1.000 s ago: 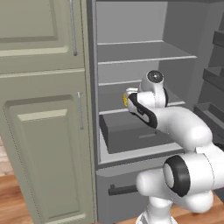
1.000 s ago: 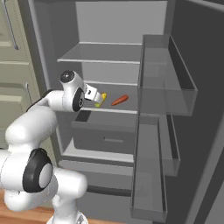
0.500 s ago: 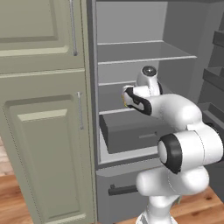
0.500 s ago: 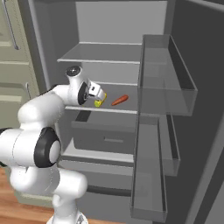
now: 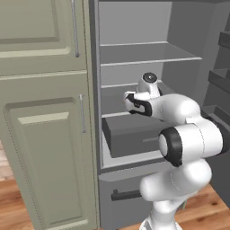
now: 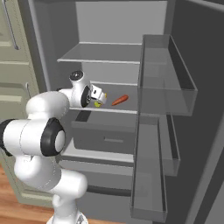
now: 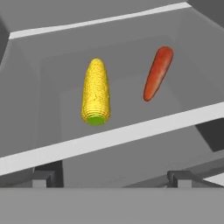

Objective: Gather the corn and carrot from the fridge and place them on a tray on the dining counter. Then gather the chicken drumstick and steak from the fridge and place them on the other tray.

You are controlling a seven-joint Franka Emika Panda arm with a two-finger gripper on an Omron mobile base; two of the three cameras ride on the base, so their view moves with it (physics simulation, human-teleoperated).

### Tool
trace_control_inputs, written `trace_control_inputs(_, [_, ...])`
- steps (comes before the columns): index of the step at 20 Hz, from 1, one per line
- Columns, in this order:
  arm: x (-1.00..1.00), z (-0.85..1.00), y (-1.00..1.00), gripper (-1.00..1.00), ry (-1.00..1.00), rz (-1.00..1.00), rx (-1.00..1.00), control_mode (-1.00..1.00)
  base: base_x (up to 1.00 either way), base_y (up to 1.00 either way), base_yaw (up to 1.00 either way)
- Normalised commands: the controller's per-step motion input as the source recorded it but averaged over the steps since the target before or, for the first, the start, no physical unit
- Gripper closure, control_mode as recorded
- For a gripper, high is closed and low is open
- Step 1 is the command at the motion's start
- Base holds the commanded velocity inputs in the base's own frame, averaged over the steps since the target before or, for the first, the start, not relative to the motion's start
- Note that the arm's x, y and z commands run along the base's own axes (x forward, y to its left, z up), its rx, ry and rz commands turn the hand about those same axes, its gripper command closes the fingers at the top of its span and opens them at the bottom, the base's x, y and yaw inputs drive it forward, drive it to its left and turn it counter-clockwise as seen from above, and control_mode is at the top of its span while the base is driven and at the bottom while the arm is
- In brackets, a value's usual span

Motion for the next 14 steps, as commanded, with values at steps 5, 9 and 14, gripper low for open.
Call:
trace_control_inputs(5, [0.43,-0.07,0.05,-1.0,0.0,0.0,0.0,-1.0,0.0,0.0,0.0])
trace_control_inputs(9, [0.5,-0.05,0.07,-1.0,0.0,0.0,0.0,-1.0,0.0,0.0,0.0])
trace_control_inputs(14, [0.42,-0.19,0.06,-1.0,0.02,0.0,0.0,-1.0,0.0,0.0,0.0])
